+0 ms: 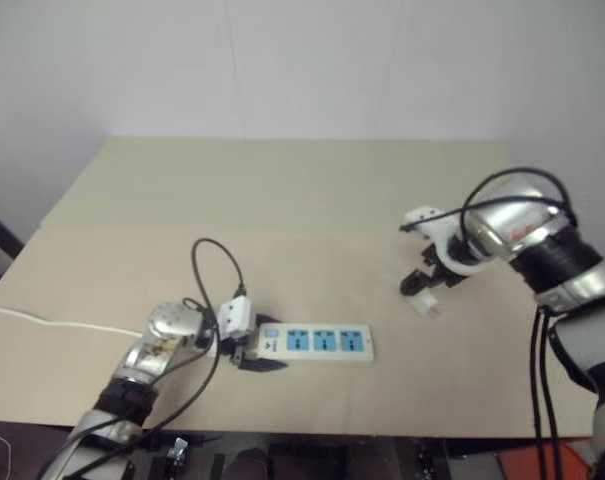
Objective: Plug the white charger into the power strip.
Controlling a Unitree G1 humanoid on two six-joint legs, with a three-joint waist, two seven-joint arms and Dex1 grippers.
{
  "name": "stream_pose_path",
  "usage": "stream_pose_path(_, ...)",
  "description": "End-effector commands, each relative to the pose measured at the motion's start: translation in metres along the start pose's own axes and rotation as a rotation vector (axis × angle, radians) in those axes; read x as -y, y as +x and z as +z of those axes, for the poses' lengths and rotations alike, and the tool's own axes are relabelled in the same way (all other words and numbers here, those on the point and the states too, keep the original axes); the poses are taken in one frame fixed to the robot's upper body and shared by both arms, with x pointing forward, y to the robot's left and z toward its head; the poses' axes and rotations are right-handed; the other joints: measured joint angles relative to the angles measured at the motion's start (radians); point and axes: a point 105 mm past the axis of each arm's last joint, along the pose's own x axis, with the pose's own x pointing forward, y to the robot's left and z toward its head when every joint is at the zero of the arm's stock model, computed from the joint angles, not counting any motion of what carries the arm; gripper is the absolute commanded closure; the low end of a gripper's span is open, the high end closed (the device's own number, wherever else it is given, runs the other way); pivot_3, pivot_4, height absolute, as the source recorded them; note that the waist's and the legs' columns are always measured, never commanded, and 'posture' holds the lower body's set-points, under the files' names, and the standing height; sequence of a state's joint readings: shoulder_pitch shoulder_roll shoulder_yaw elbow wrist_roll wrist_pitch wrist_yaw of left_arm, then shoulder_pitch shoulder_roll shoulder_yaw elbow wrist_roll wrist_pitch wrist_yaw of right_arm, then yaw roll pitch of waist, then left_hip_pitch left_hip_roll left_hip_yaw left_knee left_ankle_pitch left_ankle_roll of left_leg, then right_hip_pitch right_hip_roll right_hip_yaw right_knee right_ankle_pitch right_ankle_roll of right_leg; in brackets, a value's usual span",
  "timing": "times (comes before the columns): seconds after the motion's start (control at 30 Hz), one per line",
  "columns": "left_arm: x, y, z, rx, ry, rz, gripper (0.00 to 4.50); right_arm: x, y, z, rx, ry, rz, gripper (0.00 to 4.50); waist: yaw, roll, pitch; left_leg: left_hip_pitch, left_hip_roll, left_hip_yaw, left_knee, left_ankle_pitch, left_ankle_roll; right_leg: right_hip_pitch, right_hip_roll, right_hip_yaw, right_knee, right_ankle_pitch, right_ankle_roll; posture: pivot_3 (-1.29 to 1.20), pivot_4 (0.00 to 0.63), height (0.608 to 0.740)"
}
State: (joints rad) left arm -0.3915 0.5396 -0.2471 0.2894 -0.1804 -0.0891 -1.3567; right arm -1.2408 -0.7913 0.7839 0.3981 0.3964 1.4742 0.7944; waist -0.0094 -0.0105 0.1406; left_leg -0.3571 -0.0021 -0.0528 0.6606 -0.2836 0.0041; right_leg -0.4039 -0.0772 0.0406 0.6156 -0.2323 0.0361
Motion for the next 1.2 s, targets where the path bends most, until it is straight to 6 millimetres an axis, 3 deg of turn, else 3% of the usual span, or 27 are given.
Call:
stream_pose_path(0.03,0.008,0.008,-0.009,-0.027,-0.019,-0.029,1.18,0.006,-0.006,0.015,0.037,-0.042,-0.013,0.00,-0.002,0.000,0.000,0.000,0.000,0.000,0.000,0.000,0.000,0.000,0.000,0.000,0.000,0.000,0.000,0.00,0.150,0.740)
stream_pose_path(0.3,0.009,0.007,-0.010,-0.028,-0.024,-0.018,1.18,0.003,0.019,0.006,-0.057,-0.082,0.021,0.00,-0.003,0.001,-0.001,0.000,0.000,0.000,0.000,0.000,0.000,0.000,0.000,0.000,0.001,0.000,0.000,0.00,0.150,0.740)
stream_pose_path(0.63,0.011,0.006,-0.012,-0.029,-0.033,-0.004,1.18,0.003,0.032,0.003,-0.105,-0.088,0.049,0.00,-0.005,0.002,-0.001,0.002,0.000,0.000,0.000,0.000,0.000,0.000,0.000,0.000,0.009,0.000,0.000,0.00,0.150,0.740)
stream_pose_path(0.73,0.011,0.006,-0.012,-0.025,-0.037,0.005,1.18,-0.001,0.034,-0.001,-0.128,-0.098,0.067,0.56,-0.005,0.002,-0.001,0.003,0.000,0.000,0.000,0.000,0.000,0.000,0.000,0.000,0.010,0.000,0.000,0.00,0.150,0.740)
stream_pose_path(1.0,0.010,0.003,-0.014,-0.039,-0.036,0.007,1.18,-0.006,0.031,0.001,-0.115,-0.119,0.085,3.33,-0.006,0.003,-0.002,0.003,0.000,0.000,0.000,0.000,0.000,0.000,0.000,0.000,0.010,0.000,0.000,0.00,0.150,0.740)
stream_pose_path(1.13,0.009,0.003,-0.014,-0.043,-0.033,0.005,1.18,-0.003,0.022,0.008,-0.053,-0.111,0.068,3.40,-0.006,0.003,-0.002,0.003,0.000,0.000,0.000,0.000,0.000,0.000,0.000,0.000,0.010,0.000,0.000,0.00,0.150,0.740)
stream_pose_path(1.2,0.009,0.002,-0.013,-0.043,-0.032,0.003,1.18,-0.001,0.012,0.024,0.073,-0.100,0.066,3.40,-0.006,0.003,-0.002,0.003,0.000,0.000,0.000,0.000,0.000,0.000,0.000,0.000,0.010,0.000,0.000,0.00,0.150,0.740)
